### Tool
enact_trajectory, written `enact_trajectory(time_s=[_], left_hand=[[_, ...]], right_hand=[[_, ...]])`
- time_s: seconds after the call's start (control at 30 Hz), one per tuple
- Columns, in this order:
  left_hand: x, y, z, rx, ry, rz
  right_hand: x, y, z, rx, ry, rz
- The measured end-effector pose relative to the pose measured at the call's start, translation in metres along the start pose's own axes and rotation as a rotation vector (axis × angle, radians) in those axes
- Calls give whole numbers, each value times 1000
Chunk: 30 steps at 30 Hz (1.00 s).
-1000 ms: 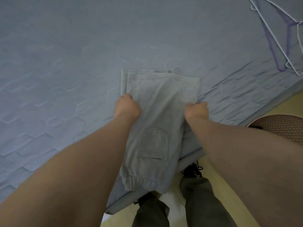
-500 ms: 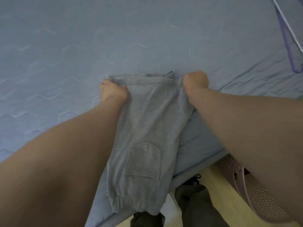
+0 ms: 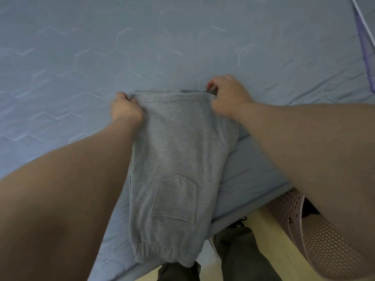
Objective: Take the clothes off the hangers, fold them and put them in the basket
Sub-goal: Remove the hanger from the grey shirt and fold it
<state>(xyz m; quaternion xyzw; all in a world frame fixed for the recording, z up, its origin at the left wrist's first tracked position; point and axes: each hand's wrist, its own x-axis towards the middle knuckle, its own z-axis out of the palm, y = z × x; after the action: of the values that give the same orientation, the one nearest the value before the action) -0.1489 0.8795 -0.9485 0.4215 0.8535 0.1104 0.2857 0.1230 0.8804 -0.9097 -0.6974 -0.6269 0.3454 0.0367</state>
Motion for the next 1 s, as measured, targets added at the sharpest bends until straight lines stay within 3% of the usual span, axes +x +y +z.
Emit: enact_trajectory(time_s=[0.1, 0.23, 0.4, 0.57, 0.8, 1.0], left_hand=[[2, -4, 0, -51, -22, 17], [6, -4, -2, -105, -65, 50], [6, -1, -2, -124, -42, 29], [4, 9, 3, -105, -53, 57], [5, 9, 5, -134, -20, 7], [4, 15, 4, -212, -74, -26]], right_hand=[[3, 7, 0, -149, -123, -115], [10, 8, -3, -201, -199, -86], [13, 8, -12, -59, -136, -92], [9, 13, -11, -107, -246, -111], [11, 12, -23, -117, -233, -70], [8, 4, -32, -306, -442, -105]])
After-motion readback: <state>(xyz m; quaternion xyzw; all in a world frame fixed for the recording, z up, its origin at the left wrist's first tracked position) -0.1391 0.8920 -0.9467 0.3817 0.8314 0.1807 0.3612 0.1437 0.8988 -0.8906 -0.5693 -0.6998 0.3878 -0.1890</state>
